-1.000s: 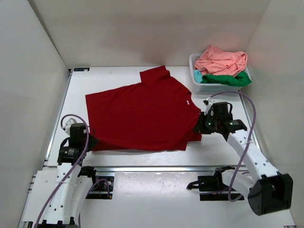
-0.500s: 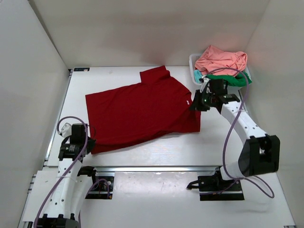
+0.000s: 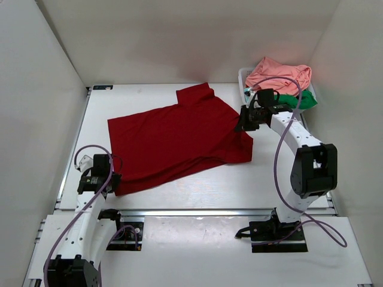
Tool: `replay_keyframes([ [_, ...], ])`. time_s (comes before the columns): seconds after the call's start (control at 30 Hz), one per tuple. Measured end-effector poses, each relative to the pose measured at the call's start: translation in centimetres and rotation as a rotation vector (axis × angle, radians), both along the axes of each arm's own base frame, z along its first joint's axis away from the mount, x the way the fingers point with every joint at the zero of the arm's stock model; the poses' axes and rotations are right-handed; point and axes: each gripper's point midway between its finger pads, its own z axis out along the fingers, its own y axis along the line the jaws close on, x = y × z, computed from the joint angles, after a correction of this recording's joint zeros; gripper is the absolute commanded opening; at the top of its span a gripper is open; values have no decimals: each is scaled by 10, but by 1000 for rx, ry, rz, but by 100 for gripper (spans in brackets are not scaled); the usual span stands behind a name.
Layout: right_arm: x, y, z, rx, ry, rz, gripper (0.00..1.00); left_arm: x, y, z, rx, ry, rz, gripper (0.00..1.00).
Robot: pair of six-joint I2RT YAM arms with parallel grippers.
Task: Fold and stack the t-shirts
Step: Fold the flattened tshirt in 1/3 of the way
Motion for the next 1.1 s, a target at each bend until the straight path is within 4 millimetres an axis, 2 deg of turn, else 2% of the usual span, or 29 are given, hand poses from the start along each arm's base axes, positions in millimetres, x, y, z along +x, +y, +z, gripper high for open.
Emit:
replay_keyframes([
  [0.27,25,3,5,-9,-27,24,0,9,9,-5,7,-5,43,16],
  [0.43,26,2,-9,-21,2,34,1,12,10,-17,5,20,50,18],
  [0.73,28,0,-27,-36,44,43,0,28,12,-27,2,31,62,17],
  [0.83,34,1,-26,-38,36,48,0,32,14,-30,5,42,64,22],
  [0.9,37,1,-26,-39,32,49,0,35,14,-31,7,42,62,32],
  [0.97,39,1,-27,-40,31,52,0,38,15,-32,9,42,59,36],
  [1.1,39,1,-33,-43,45,53,0,47,20,-24,21,22,59,44],
])
